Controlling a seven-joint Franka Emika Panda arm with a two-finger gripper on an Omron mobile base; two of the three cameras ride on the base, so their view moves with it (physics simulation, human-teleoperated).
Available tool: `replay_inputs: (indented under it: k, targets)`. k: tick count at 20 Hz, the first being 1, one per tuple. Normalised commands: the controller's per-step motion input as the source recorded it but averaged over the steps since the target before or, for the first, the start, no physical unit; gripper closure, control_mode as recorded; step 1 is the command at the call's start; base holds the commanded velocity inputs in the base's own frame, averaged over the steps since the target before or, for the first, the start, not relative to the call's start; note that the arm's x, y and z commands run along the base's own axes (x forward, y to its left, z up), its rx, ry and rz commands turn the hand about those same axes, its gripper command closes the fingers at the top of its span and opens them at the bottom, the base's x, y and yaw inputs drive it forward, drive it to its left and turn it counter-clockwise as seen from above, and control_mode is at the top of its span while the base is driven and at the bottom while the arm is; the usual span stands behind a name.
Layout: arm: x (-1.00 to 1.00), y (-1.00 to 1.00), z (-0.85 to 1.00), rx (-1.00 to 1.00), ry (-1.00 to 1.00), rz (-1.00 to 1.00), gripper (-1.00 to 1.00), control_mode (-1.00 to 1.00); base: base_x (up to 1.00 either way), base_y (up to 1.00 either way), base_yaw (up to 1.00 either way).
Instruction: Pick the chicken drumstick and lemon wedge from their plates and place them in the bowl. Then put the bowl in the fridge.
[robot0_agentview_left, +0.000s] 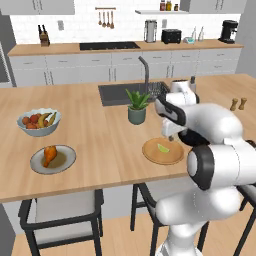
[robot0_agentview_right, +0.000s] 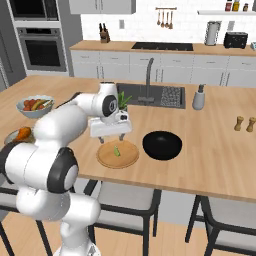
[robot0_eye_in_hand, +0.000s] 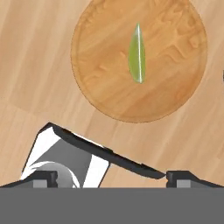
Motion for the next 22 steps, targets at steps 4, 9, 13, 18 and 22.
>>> replay_inputs:
  k: [4, 9, 13, 18, 22]
  targets:
    - [0.62, 0.18, -0.38, 0.00, 0.00, 0.07, -1.00, -1.00, 0.00, 0.00, 0.00]
    - [0.12, 0.00, -0.49, 0.00, -0.01, 0.07, -1.00, -1.00, 0.00, 0.00, 0.00]
    - [0.13, 0.01, -0.37, 0.00, -0.06, 0.02, -1.00, -1.00, 0.00, 0.00, 0.00]
    - [0.12, 0.00, -0.25, 0.00, -0.07, 0.01, -1.00, -1.00, 0.00, 0.00, 0.00]
    - [0.26, 0.00, -0.25, 0.00, -0.06, 0.00, -1.00, -1.00, 0.00, 0.00, 0.00]
